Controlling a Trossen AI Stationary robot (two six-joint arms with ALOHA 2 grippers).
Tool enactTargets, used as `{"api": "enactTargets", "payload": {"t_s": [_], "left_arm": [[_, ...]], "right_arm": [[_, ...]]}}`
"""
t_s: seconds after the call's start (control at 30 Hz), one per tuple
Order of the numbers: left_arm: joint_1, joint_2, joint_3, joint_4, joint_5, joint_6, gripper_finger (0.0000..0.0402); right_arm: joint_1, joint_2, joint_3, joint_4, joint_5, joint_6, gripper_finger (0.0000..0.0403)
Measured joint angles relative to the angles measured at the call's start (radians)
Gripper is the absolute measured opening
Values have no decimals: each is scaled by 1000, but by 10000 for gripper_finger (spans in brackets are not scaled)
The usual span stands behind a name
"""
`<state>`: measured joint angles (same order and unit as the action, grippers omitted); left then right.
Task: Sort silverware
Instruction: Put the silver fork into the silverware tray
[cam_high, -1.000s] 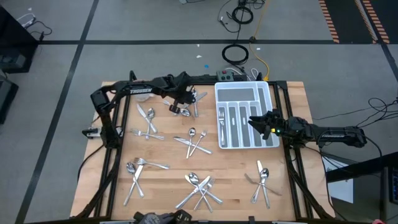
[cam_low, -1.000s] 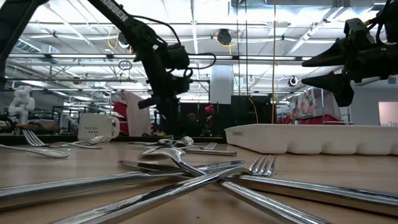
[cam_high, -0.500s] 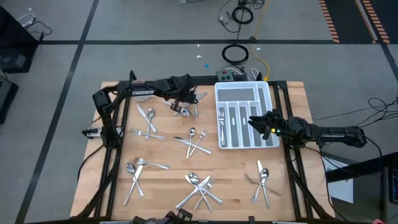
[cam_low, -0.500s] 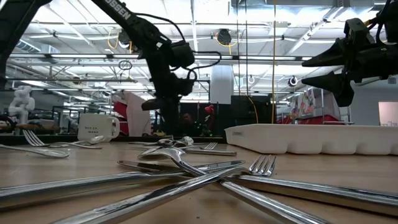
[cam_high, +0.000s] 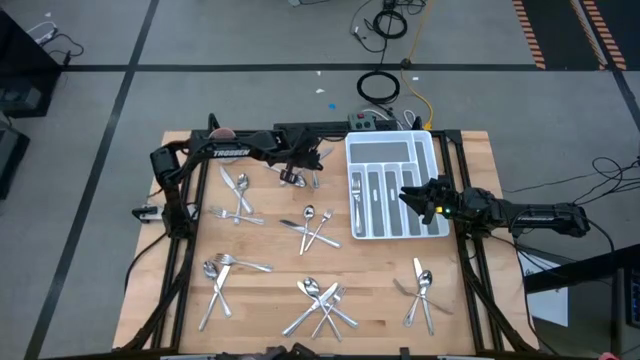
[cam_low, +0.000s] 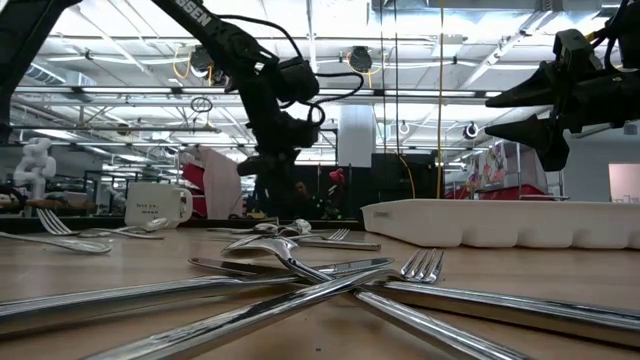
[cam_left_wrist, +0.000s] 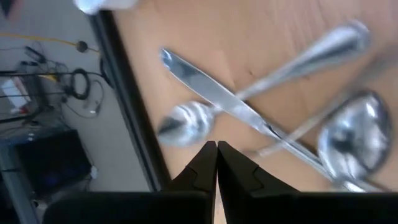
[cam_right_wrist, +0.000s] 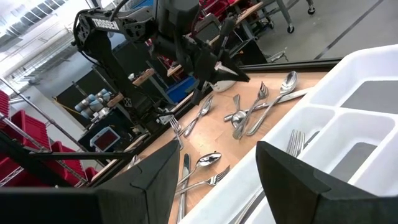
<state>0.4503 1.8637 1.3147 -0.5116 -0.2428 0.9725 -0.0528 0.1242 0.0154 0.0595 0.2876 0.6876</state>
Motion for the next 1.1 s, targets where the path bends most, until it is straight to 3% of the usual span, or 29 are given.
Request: {"api": "enactTargets", "payload": {"t_s": [0.13,0.37,0.7,1.1], "left_arm": [[0,0,33,-119,6,-50,60],[8,-5,43,-136,42,-19,131],[110,-4,38,-134,116,131,137],[159,56,38,-94,197,187,137]], "right_arm": [[0,0,0,0,0,0,203],[0,0,0,0,3,-3,203],[0,0,0,0,3,7,203],[0,0,0,0,3,7,203]]}}
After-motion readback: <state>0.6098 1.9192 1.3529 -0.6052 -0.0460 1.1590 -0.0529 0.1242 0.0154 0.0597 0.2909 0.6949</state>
